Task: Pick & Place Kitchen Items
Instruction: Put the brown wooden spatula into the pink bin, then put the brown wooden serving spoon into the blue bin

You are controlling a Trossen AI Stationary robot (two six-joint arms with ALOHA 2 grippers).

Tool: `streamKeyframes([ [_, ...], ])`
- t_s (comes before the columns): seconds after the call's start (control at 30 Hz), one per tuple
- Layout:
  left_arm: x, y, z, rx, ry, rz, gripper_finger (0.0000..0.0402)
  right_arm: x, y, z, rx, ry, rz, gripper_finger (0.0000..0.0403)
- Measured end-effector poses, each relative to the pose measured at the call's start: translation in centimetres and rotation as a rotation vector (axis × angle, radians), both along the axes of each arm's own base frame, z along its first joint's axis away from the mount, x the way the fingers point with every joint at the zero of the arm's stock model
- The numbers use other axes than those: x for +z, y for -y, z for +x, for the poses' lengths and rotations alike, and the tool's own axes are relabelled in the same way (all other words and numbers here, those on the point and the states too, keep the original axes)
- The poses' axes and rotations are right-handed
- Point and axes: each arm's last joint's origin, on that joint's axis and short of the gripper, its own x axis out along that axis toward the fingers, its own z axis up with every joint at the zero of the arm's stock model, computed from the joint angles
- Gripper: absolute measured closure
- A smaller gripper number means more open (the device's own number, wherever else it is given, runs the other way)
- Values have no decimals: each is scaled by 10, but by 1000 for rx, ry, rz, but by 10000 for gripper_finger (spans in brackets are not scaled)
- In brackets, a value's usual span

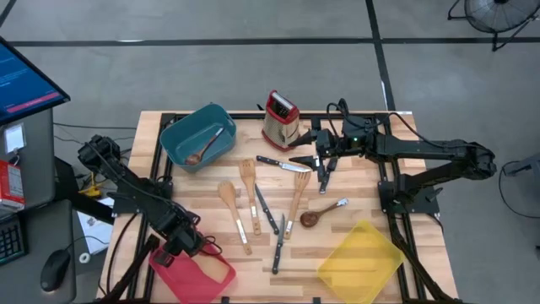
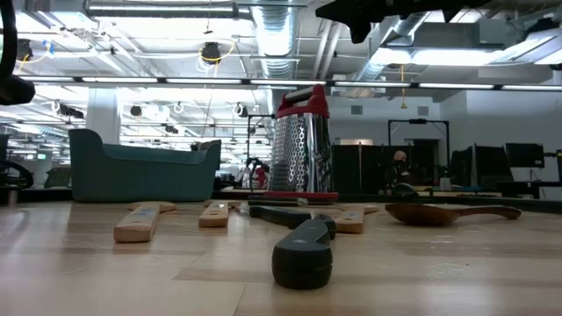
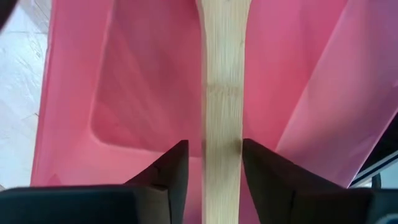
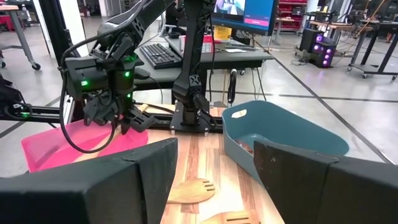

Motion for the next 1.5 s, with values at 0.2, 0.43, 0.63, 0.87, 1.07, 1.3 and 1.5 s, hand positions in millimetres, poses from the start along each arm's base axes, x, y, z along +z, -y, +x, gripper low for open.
streamKeyframes([
  [0.2, 8, -8, -8, 44, -28, 22, 232, 0, 0, 0, 0, 0, 0, 182],
  [0.43, 42, -30, -20, 213, 60, -73, 191, 0, 0, 0, 0, 0, 0, 182],
  [0.63, 64, -56, -23, 323, 239, -98, 182, 0, 0, 0, -3, -1, 24, 182],
  [0.87, 78, -72, -4, 165, 607, -32, 180, 0, 0, 0, -3, -3, 27, 182],
  [1.07, 84, -85, 29, 6, 873, 116, 178, 0, 0, 0, -3, -3, 27, 182],
  [1.3, 67, -114, 64, 50, 836, 89, 178, 0, 0, 0, -3, -3, 27, 182],
  [1.5, 41, -120, 85, -103, 759, 74, 178, 0, 0, 0, -3, -4, 27, 182],
])
